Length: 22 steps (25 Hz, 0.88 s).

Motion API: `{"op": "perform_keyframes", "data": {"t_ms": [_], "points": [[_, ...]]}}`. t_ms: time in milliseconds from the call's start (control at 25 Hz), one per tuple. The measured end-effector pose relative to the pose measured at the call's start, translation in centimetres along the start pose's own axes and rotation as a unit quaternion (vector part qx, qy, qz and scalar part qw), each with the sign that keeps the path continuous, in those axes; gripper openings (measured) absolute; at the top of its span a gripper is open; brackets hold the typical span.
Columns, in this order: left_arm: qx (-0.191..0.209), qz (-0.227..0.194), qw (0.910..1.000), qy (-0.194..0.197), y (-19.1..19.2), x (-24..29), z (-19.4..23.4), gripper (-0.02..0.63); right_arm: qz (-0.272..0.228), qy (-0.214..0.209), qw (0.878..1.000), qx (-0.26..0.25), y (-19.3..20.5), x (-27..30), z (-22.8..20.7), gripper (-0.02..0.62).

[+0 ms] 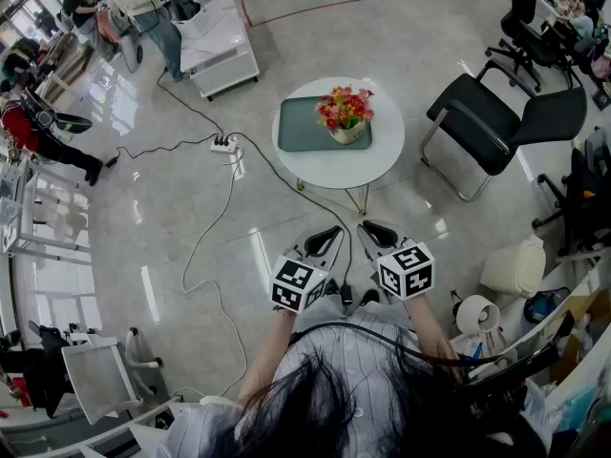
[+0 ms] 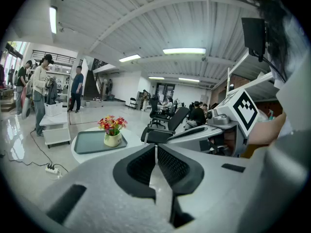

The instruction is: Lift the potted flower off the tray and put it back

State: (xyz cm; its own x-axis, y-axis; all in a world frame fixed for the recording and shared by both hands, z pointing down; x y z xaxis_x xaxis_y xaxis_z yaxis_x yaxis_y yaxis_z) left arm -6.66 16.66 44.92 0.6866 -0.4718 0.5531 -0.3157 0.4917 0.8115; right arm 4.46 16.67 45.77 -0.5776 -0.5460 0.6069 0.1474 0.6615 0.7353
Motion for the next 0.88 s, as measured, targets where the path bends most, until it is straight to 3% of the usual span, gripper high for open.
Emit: {"op": "perform_keyframes", "data": {"t_ms": [880], "points": [[0.001, 0.011, 0.9999, 0.008, 1.1, -0.6, 5.5, 0.025, -0.007, 0.047, 0.999, 0.02, -1.7, 3.7, -0.3, 0.066]]}}
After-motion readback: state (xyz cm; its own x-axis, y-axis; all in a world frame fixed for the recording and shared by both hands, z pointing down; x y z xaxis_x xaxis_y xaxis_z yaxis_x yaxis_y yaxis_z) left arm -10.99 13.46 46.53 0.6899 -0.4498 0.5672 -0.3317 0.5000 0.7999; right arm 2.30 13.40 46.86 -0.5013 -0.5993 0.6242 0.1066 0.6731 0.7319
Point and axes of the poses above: the fingertips, and each gripper's own axes: x forward along the fingers, z to its left, y out of its underside, the point moved 5 cm from there along -x, backward along the fingers, and after that the axes turned 12 degrees about z, right-handed, at the moved point
